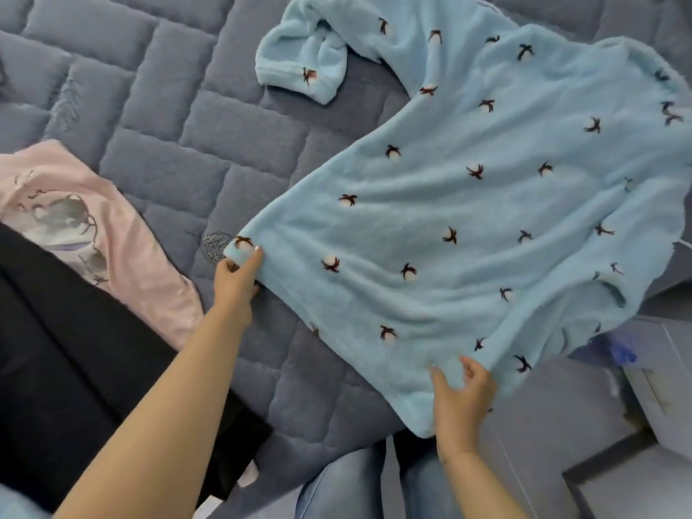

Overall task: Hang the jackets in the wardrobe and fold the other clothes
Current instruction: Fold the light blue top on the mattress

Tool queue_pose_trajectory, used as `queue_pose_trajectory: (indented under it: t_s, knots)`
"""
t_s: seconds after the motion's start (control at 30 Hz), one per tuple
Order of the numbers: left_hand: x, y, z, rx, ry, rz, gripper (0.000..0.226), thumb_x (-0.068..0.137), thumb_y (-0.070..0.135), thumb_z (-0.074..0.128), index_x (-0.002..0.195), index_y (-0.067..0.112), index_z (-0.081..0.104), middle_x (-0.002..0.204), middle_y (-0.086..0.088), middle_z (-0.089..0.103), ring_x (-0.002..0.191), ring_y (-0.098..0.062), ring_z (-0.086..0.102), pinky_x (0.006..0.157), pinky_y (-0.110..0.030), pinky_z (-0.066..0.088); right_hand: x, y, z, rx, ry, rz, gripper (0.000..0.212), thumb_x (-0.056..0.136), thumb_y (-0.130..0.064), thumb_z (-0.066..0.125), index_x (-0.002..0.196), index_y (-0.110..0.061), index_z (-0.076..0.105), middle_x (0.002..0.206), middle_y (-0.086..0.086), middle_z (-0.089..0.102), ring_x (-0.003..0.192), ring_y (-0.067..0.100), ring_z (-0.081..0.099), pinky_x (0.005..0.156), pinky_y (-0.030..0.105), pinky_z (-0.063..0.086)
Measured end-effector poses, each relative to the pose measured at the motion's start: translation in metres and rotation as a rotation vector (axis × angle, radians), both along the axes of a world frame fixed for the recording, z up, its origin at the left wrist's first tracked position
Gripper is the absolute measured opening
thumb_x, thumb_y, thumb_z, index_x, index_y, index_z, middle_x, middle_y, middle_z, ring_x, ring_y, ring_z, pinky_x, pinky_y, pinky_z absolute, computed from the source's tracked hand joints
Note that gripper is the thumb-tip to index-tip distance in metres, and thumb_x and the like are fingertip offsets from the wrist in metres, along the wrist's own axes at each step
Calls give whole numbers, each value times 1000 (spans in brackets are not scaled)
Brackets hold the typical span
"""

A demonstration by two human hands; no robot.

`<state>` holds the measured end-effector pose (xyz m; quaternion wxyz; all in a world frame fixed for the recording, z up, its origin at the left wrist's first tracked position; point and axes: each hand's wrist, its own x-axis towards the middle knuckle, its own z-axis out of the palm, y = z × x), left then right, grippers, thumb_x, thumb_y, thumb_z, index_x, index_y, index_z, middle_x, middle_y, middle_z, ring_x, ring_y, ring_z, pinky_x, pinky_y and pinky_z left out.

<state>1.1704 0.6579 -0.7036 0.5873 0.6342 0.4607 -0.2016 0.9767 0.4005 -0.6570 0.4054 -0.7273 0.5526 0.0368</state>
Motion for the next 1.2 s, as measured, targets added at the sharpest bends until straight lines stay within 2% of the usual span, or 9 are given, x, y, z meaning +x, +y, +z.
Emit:
queue_pose_trajectory:
  t_s: [0.1, 0.23, 0.37, 0.53, 0.63, 0.8, 0.97, 1.1, 1.2]
  knots:
    - [-32, -17, -4, -170, 25, 92, 57, 87, 36, 72, 132, 8, 52, 130, -4, 63, 117, -22, 60, 100, -39, 50, -31, -5, -2, -47, 122, -333, 62, 73, -11, 84, 125, 6, 54, 112, 12, 55, 107, 32, 54, 88, 37, 45]
    - [-53, -46, 0, -328, -45, 37, 55, 89, 35, 69, 137, 16, 51, 131, 2, 63, 117, -20, 62, 96, -40, 53, -52, 0, -14, 421, 8, -519, 53, 83, -24, 77, 127, -7, 53, 113, 3, 61, 101, 20, 60, 95, 41, 50]
    - [-56, -62, 15, -66, -185, 43, 40, 95, 22, 63, 133, 11, 53, 127, 0, 63, 115, -19, 61, 98, -38, 52, -61, 6, -17, 378, -39, -433, 10, 91, -19, 67, 96, -10, 65, 106, 16, 69, 92, 26, 66, 83, 43, 56]
    - [-20, -36, 41, 117, -522, 2, 28, 93, 24, 66, 120, 20, 57, 117, 7, 67, 104, -5, 66, 85, -22, 55, -68, 31, -6, 525, -58, -294, 15, 90, -16, 68, 91, 0, 68, 82, 13, 73, 69, 18, 70, 57, 26, 56]
    - [-15, -25, 28, 153, -386, 35, 34, 94, 26, 64, 125, 19, 52, 120, 6, 64, 104, -7, 64, 84, -24, 53, -61, 44, -8, 723, 1, -217, 14, 92, -14, 65, 98, -2, 69, 90, 11, 73, 79, 18, 69, 65, 29, 58]
    - [-60, -40, 9, 55, -136, 24, 56, 96, 26, 62, 142, 11, 34, 137, -5, 51, 123, -24, 53, 105, -42, 46, -65, 16, -7, 829, 80, -74, 13, 93, -19, 64, 106, -18, 64, 106, 0, 70, 100, 12, 66, 79, 24, 53]
    - [-143, -95, 24, 51, 16, 155, 67, 91, 30, 69, 145, 16, 31, 118, 3, 55, 99, -11, 58, 78, -24, 48, -80, -70, 5, 666, 67, -79, 13, 96, -12, 59, 105, -11, 68, 105, 10, 72, 100, 21, 67, 76, 30, 54]
    - [-214, -157, 33, 234, 169, 155, 68, 85, 35, 74, 139, 10, 41, 132, -10, 48, 115, -25, 53, 100, -39, 46, -57, -154, -2, 583, 33, -94, 15, 97, -6, 54, 108, -2, 64, 101, 14, 67, 95, 25, 65, 72, 30, 53]
    - [-254, -205, 36, 228, 310, 227, 67, 81, 45, 76, 132, 11, 48, 136, -12, 38, 102, -20, 46, 90, -32, 42, -31, -217, -14, 495, 27, -153, 23, 96, -6, 55, 119, -4, 54, 98, 9, 60, 100, 24, 58, 65, 26, 55]
